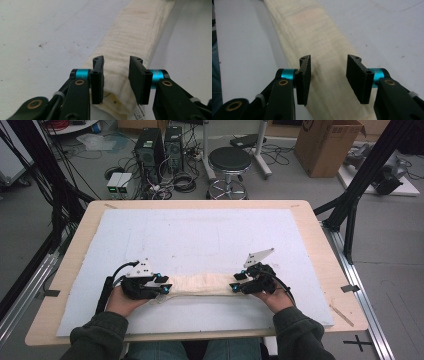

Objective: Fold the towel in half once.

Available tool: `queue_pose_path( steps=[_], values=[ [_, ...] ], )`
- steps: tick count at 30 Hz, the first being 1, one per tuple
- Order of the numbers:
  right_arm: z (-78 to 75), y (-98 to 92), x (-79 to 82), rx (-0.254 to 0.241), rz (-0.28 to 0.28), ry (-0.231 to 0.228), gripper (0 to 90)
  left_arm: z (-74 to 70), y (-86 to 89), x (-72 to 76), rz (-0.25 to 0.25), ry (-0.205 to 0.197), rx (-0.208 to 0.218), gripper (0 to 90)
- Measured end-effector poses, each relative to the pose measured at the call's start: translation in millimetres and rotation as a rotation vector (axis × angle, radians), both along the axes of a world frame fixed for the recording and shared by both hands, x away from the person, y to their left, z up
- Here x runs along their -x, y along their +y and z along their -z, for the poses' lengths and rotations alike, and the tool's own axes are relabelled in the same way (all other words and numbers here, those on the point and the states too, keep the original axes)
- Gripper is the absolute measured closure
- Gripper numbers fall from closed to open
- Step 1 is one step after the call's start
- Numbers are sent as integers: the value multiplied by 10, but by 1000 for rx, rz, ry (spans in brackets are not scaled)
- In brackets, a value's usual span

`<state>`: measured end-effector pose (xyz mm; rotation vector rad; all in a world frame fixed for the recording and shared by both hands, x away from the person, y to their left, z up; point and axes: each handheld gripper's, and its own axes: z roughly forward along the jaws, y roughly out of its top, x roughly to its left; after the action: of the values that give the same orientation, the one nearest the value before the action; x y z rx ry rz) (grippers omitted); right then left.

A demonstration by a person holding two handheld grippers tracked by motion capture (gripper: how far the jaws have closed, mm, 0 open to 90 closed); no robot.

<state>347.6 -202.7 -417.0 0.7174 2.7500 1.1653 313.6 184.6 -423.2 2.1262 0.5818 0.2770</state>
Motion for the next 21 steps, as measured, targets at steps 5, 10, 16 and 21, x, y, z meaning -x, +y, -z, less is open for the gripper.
queue_pose_path(
  steps=[5, 10, 16, 21],
  values=[
    [62, -69, 14, 13, 16, 9, 523, 41, -23, 1, 0, 19, -34, 637],
    [96, -118, 35, 22, 19, 9, 508, 61, -26, -13, -5, 28, -52, 629],
    [147, -156, 57, 21, 19, 1, 501, 82, -21, -9, -10, 41, -67, 617],
    [154, -162, 73, 25, 16, -11, 492, 70, -27, 1, -23, 53, -77, 600]
  ],
)
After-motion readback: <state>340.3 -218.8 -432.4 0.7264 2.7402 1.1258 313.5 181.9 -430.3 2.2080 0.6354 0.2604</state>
